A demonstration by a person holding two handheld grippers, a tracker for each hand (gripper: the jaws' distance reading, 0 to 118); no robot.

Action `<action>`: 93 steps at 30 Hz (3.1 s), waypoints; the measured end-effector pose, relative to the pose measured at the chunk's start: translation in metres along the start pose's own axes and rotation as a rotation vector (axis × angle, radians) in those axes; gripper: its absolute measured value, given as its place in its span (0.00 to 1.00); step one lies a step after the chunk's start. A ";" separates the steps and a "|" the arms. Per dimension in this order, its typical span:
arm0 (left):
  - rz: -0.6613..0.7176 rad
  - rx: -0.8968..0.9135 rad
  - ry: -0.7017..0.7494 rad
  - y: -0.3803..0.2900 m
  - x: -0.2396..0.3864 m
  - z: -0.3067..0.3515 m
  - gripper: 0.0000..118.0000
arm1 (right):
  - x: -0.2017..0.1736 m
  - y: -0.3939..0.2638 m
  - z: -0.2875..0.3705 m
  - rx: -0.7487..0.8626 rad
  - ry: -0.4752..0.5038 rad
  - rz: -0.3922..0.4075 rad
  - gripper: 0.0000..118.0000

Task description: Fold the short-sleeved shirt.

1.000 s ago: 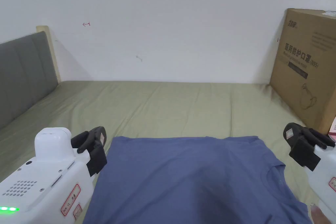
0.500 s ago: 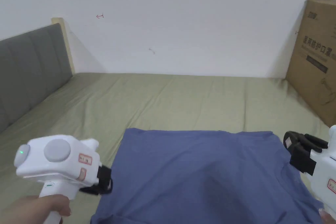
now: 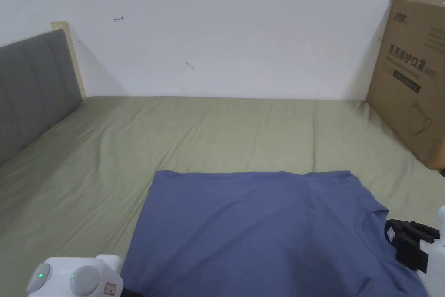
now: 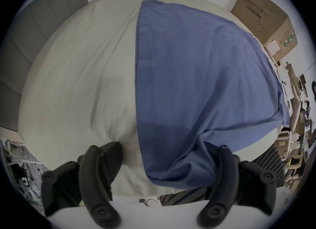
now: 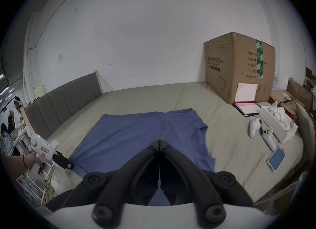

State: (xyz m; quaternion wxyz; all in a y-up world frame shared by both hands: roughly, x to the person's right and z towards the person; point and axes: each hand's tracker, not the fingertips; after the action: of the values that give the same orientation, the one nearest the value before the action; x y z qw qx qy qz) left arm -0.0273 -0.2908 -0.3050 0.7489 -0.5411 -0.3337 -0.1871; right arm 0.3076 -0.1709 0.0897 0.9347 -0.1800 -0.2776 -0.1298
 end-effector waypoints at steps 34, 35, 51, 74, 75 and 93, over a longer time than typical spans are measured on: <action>0.126 0.166 -0.130 -0.017 0.005 0.061 0.07 | 0.103 -0.066 -0.033 -0.721 -0.064 -0.132 0.02; 0.129 0.167 -0.144 -0.017 0.004 0.063 0.07 | 0.106 -0.060 -0.028 -0.699 -0.053 -0.165 0.02; 0.335 0.201 -0.253 0.123 -0.019 0.045 0.07 | 0.141 0.062 -0.127 -0.545 0.061 -0.513 0.02; 0.207 0.477 -0.324 0.156 0.006 0.054 0.97 | 0.076 0.079 -0.181 -0.174 -0.015 -0.271 0.93; 0.168 0.516 -0.306 0.148 0.015 0.066 0.95 | 0.066 0.081 -0.166 -0.131 0.009 -0.248 0.93; 0.199 0.351 -0.160 0.085 0.026 0.084 0.01 | 0.006 0.044 -0.060 -0.015 0.168 -0.153 0.00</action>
State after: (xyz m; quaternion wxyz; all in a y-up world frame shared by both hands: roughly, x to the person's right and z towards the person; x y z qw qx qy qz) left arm 0.0202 -0.1806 -0.3293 0.8177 -0.4457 -0.3643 -0.0078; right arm 0.3563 -0.1564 0.0343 0.9407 -0.1536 -0.2104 -0.2174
